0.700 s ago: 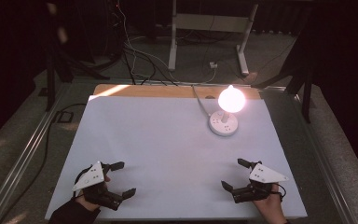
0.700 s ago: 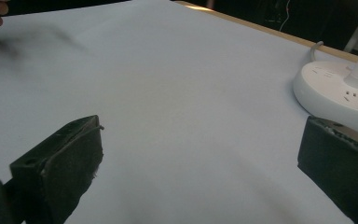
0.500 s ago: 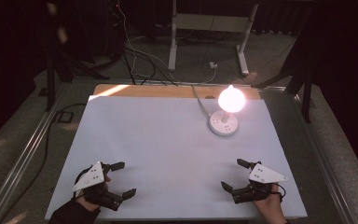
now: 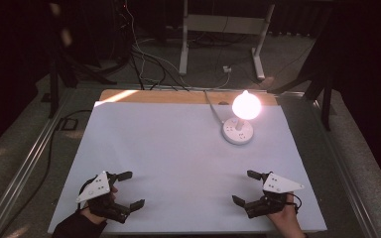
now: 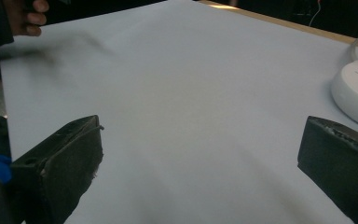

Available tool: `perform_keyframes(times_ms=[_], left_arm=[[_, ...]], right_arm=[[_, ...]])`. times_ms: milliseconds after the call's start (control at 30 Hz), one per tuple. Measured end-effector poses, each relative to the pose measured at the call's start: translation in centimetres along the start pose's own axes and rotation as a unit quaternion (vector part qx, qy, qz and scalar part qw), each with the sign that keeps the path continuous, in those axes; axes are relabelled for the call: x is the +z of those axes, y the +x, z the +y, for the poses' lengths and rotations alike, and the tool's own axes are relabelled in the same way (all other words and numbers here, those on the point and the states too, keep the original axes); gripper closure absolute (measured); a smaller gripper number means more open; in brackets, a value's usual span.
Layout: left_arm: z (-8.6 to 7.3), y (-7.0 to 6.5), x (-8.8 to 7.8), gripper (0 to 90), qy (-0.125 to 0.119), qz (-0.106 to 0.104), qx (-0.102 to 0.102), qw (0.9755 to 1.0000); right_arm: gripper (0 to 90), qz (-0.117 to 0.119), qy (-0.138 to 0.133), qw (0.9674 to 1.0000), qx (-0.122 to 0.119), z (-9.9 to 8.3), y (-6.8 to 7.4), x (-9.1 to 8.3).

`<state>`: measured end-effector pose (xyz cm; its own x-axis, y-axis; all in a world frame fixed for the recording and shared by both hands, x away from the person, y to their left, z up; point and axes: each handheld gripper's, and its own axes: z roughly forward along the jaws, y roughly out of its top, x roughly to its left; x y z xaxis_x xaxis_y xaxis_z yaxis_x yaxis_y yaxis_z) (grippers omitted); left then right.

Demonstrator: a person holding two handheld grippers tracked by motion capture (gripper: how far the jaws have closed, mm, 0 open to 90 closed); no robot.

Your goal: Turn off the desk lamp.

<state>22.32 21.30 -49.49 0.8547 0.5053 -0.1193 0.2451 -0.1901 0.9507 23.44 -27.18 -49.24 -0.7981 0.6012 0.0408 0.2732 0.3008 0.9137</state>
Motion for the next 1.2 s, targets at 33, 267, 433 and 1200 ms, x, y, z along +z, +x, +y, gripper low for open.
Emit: perform_keyframes(times_ms=[33,267,433,1200], left_arm=[[0.0,0.0,0.0,0.6,0.0,0.0,0.0,1.0],[0.0,0.1,-0.1,0.6,0.0,0.004,-0.002,1.0],[0.1,0.1,-0.1,0.6,-0.004,0.006,-0.003,1.0],[0.1,0.2,-0.1,0.6,-0.007,0.008,-0.007,0.9999]], right_arm=[[0.0,0.002,-0.003,1.0,0.0,0.2,0.1,-0.1],[0.0,0.001,-0.004,1.0,0.006,1.4,-0.3,-0.2],[0.0,-0.021,0.003,0.9998,-0.006,2.3,-1.0,-0.1],[0.0,-0.123,-0.011,0.9919,-0.029,6.6,-5.7,-0.4]])
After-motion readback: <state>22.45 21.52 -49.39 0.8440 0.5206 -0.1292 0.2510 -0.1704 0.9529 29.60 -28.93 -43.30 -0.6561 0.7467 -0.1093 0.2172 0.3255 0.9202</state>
